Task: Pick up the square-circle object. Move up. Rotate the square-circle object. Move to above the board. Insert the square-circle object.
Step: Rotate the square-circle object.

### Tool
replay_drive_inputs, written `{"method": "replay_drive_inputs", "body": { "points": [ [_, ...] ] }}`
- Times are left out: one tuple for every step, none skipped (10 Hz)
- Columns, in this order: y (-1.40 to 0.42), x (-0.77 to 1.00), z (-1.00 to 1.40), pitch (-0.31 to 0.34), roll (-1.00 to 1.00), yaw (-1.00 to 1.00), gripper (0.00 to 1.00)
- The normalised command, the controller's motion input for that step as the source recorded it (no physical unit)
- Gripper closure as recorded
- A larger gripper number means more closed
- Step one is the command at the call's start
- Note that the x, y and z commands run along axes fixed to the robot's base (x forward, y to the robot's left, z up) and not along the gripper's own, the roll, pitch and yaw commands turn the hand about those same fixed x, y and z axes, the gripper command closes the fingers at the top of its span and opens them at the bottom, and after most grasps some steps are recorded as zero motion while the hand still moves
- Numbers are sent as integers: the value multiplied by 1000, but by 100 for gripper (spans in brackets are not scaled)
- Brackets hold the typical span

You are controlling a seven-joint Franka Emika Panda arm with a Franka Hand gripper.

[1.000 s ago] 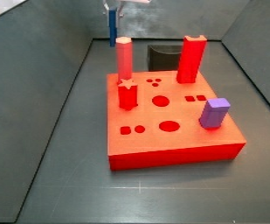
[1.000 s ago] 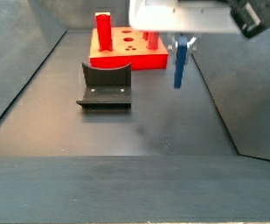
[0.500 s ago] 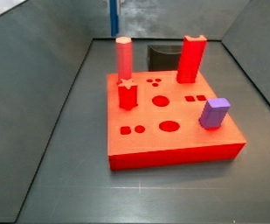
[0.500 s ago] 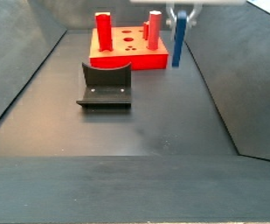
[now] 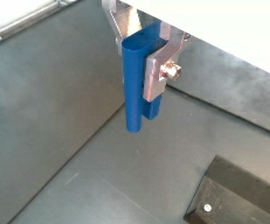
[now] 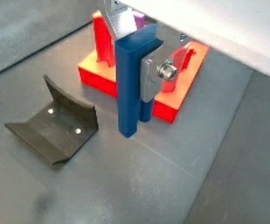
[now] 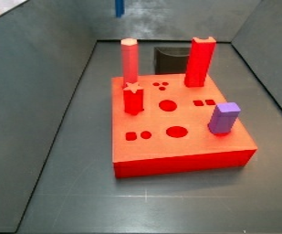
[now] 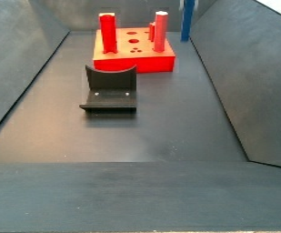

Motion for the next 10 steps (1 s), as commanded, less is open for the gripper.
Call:
{"method": "replay_drive_inputs", "body": {
  "points": [
    [-24,18,240,84,35,22,100],
    [0,0,0,-86,109,218,100],
    [5,15,-59,-91,111,207,100],
    [-16,30,0,-88,102,442,100],
    [-20,16,11,-61,89,360,100],
    [-18,9,12,-49,87,257,100],
    [0,0,0,-45,86,288,100],
    [1,-1,-1,-44,85,253,100],
    [0,0,-1000,-44,85,160,100],
    [0,4,-1000,-53,86,104,100]
  ]
}}
